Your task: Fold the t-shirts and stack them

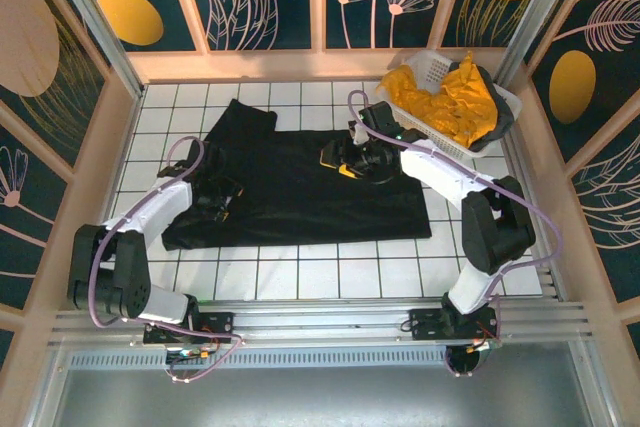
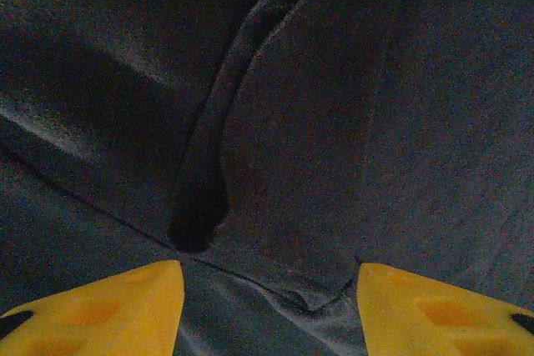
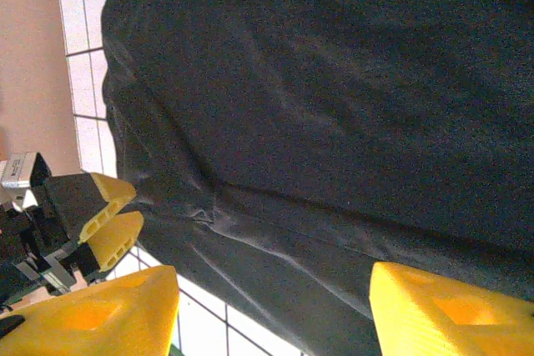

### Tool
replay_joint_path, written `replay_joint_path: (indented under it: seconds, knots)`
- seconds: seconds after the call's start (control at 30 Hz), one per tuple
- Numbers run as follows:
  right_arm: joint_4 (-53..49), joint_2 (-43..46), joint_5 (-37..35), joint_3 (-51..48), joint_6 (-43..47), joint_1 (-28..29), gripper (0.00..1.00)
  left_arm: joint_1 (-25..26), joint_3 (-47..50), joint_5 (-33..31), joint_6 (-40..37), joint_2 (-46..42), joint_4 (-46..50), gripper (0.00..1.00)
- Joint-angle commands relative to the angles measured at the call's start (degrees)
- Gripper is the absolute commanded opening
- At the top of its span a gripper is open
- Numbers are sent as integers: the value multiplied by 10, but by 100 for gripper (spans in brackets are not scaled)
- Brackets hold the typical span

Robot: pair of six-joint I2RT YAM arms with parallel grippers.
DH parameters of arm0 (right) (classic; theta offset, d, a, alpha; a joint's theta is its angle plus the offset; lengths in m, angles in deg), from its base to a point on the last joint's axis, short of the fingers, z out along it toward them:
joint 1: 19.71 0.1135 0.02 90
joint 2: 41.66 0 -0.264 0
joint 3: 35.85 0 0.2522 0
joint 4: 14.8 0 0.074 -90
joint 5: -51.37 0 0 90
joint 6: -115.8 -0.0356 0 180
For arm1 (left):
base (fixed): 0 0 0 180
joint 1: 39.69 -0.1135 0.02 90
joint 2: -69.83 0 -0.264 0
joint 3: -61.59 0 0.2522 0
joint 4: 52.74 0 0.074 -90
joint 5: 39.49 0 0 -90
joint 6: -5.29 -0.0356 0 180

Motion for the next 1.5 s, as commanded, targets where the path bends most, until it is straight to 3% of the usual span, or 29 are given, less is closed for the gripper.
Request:
replay_joint_path:
  seconds: [0.0,0.17,0.33,0.6,0.73,1.07,1.37,1.4,1.47]
  knots:
    - [1,-4,7,16,-9,2,63,3,0,-13,2,19,4,56]
    - [1,-2,-1,10,-14,1,63,4,6,-29,-4,24,7,51]
    - [2,-4,-3,9,-18,1,63,6,17,-16,0,43,-20,39]
    - [-4,-7,-10,14,-18,-4,63,10,-3,-18,-10,50,-27,0]
    - [-7,-5,-14,11,-17,-9,63,19,-43,-20,-33,61,-21,0]
    - [-16,9,-18,-11,-21,-28,62,63,-260,-34,-167,218,71,0]
    - [-18,19,-14,-39,-25,-33,62,84,-357,1,-257,316,117,1]
    - [-18,19,-15,-40,-25,-33,62,83,-364,-3,-264,319,122,6]
    - [-22,20,-21,-45,-25,-33,62,84,-378,-22,-277,316,137,35]
